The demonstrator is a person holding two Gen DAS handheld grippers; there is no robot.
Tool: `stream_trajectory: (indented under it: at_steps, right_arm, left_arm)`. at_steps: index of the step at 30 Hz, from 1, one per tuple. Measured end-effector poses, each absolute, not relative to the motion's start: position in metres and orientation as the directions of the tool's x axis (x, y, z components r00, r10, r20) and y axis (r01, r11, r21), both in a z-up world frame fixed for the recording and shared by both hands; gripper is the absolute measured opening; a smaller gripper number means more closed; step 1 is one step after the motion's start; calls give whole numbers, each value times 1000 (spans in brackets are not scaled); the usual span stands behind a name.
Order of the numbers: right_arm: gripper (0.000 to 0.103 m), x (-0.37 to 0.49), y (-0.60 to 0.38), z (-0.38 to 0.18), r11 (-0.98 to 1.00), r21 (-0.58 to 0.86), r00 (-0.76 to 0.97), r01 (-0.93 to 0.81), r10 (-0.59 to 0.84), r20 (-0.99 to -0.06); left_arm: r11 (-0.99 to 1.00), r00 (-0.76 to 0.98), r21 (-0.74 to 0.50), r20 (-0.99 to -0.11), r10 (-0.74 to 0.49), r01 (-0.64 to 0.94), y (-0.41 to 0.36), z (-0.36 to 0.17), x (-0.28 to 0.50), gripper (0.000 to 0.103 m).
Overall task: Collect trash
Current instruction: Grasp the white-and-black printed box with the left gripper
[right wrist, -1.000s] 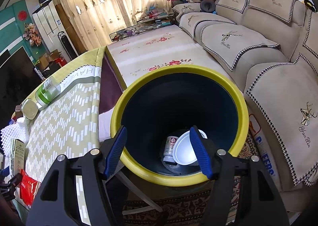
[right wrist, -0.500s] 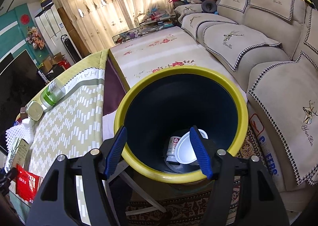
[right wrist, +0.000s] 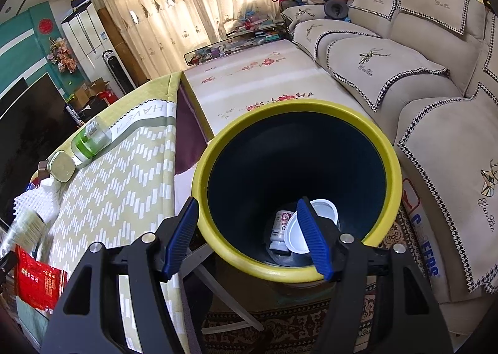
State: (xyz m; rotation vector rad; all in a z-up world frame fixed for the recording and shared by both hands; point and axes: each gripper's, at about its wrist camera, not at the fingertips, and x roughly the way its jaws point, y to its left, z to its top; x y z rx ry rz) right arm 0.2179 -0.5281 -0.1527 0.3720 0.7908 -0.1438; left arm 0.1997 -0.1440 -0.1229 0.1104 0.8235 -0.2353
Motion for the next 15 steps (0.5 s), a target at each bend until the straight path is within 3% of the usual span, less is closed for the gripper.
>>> stream_trajectory:
  at_steps: [8, 11, 15]
  right_arm:
    - [62, 217, -530, -155, 925, 272, 695, 264, 13, -719]
    - [62, 218, -530, -156, 925, 272, 693, 266, 13, -721]
    - [62, 218, -528, -158, 926, 272, 690, 262, 17, -723]
  left_arm:
    - [967, 624, -5, -764, -167, 254, -143, -140, 207, 72]
    - [968, 620, 22, -772, -142, 250, -143, -143, 206, 80]
    - [973, 615, 16, -777, -133, 231, -139, -150, 209, 81]
